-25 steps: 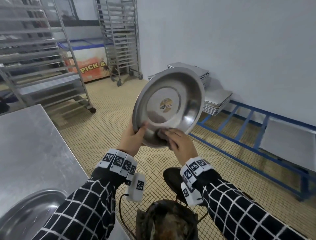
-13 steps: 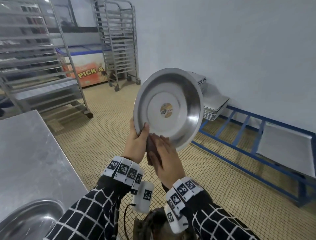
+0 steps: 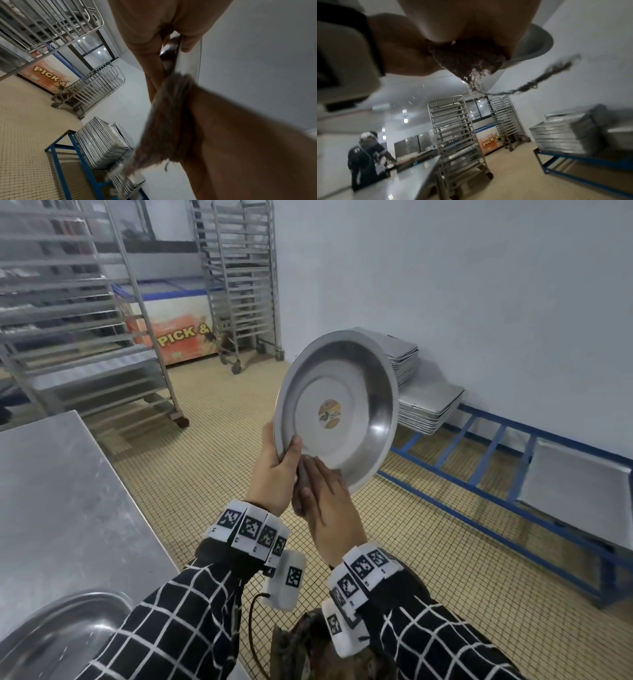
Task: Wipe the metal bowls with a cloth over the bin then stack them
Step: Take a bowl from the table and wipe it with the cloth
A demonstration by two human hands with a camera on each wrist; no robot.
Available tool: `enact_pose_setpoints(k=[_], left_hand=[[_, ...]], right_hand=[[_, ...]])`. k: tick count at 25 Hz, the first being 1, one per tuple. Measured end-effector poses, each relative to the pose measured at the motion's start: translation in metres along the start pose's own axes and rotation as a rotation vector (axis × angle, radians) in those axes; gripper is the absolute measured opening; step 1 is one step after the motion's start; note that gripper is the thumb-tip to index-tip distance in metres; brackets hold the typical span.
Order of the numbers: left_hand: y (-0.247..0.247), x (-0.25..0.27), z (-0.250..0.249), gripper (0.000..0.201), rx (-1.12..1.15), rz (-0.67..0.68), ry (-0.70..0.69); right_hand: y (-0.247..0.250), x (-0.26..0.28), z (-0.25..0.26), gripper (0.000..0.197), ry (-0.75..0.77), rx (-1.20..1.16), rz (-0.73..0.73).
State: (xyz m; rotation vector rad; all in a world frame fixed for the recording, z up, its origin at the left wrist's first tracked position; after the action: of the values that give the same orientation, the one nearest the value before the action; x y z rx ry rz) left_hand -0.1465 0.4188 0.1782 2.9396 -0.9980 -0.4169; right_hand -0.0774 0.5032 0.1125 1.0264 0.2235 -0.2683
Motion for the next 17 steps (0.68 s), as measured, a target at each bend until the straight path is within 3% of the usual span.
enact_pose_setpoints(k=[2,4,6,8,11,14,17], left_hand=[[0.003,-0.002,-0.004,0.022,0.033,0.015,-0.006],[0.008,-0.002,-0.009,0.023,0.070,-0.002,-0.004],[0.014,-0.002,-0.009,0.025,0.101,-0.008,0.027],[0.016,0.001,-0.004,0.021,0.124,0.001,0.094],[0.013,0.006,0.006,0.028,0.182,0.035,0.217],[0.021,0.008,0.011,0.028,0.174,0.029,0.266],[0.034,0.007,0.019,0.022,0.162,-0.025,0.337]], right_hand=[[0.002,-0.004,-0.005,0.051,-0.003,0.042,-0.010],[0.008,-0.011,-0.027,0.050,-0.066,0.284,0.002],[0.018,-0.017,-0.055,0.052,-0.233,0.415,0.012],[0.030,-0.021,-0.075,0.055,-0.407,0.400,-0.021],[0.042,-0.021,-0.086,0.059,-0.519,0.109,-0.201],[0.051,-0.021,-0.084,0.059,-0.498,-0.288,-0.356],[0.065,-0.019,-0.084,0.032,-0.573,-0.436,-0.357]])
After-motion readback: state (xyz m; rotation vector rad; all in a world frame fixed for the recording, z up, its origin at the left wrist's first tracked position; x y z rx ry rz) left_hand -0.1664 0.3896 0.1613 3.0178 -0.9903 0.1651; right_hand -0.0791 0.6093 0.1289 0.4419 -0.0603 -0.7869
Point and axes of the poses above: each hand's wrist, its own x-axis away from the middle knuckle, its own y-axis out of the back of the hand, z = x × y, the point moved 1 cm from there along -x, towards the middle knuckle, and after that the axes turned 13 degrees about z, right-handed, at the moved point
